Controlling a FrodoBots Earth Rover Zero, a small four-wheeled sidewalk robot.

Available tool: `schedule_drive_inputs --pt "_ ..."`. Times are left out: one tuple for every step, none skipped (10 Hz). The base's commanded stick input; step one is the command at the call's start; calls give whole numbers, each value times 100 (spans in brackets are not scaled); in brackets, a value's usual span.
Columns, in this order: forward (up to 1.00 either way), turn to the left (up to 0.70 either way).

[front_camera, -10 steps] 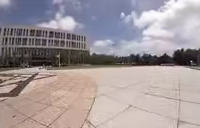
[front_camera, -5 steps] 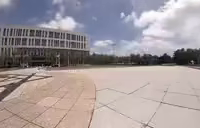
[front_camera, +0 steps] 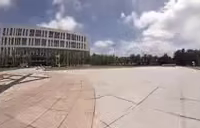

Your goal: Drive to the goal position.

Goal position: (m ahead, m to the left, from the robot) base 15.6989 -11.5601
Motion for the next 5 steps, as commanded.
schedule_drive_inputs --pt "100 -28" --pt "100 -28" --pt "100 -28" --pt "100 -28" --pt "100 -15"
